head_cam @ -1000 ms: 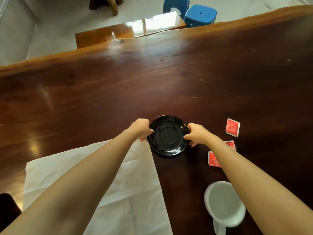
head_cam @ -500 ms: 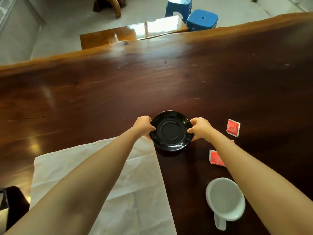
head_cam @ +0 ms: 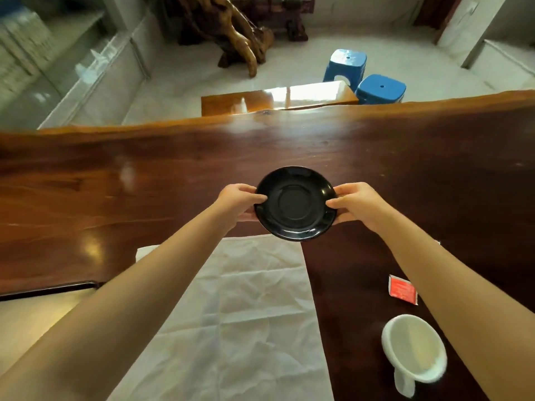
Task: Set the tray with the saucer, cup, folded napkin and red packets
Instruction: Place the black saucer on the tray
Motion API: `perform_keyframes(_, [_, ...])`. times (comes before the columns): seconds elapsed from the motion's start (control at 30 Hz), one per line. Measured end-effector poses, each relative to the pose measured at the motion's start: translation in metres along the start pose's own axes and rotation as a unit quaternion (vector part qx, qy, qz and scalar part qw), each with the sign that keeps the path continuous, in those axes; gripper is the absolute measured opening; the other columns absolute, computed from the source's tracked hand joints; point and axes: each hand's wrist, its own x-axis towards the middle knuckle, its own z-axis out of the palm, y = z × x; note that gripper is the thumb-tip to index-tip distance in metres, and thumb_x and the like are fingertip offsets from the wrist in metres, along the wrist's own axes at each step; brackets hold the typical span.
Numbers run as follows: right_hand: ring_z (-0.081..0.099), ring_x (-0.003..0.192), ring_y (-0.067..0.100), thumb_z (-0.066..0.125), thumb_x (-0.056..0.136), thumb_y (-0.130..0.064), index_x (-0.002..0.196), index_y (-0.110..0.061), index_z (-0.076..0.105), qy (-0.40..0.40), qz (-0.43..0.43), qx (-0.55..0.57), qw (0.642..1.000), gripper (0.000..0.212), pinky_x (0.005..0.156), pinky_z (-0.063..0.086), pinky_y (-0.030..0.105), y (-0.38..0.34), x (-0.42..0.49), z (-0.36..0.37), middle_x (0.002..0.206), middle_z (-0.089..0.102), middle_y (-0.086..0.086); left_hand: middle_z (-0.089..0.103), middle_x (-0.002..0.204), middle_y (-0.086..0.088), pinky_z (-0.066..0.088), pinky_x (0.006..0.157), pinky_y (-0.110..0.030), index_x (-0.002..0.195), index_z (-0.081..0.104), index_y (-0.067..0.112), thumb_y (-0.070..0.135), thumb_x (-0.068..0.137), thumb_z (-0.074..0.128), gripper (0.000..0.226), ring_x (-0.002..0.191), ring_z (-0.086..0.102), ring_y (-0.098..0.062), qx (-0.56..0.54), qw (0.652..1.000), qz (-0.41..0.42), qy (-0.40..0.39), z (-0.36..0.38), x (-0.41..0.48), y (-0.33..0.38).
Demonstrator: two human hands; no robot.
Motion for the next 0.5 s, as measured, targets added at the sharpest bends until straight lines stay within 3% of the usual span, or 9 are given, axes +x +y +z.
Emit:
perform_keyframes(0.2, [0.072, 0.066, 0.018, 0.062, 0.084, 0.000, 0.103, 0.002, 0.066, -0.057, -0.064, 0.047, 0.995, 0.019, 0.057, 0.058, 0.027, -0.043, -0.041, 0.042, 0.083, 0.071, 0.012, 0.072, 0.088, -0.008, 0.060, 0.059, -0.028, 0.102, 0.065, 0.007, 0.012, 0.085, 0.065, 0.018, 0.079, 0.070, -0.020, -0.106, 0.994, 0.016, -0.029, -0.083, -0.055, -0.007])
perform_keyframes(0.5, [0.072, 0.068, 0.022, 0.062, 0.085, -0.002, 0.099, 0.000, 0.067, -0.108, -0.097, 0.018, 0.989, 0.015, 0.063, 0.060, 0.033, -0.099, -0.103, 0.160, 0.084, 0.071, 0.016, 0.074, 0.073, -0.005, 0.058, 0.054, -0.027, 0.091, 0.067, 0.007, 0.012, 0.086, 0.062, 0.009, 0.064, 0.072, -0.018, -0.171, 0.984, 0.040, -0.003, -0.208, -0.127, -0.056])
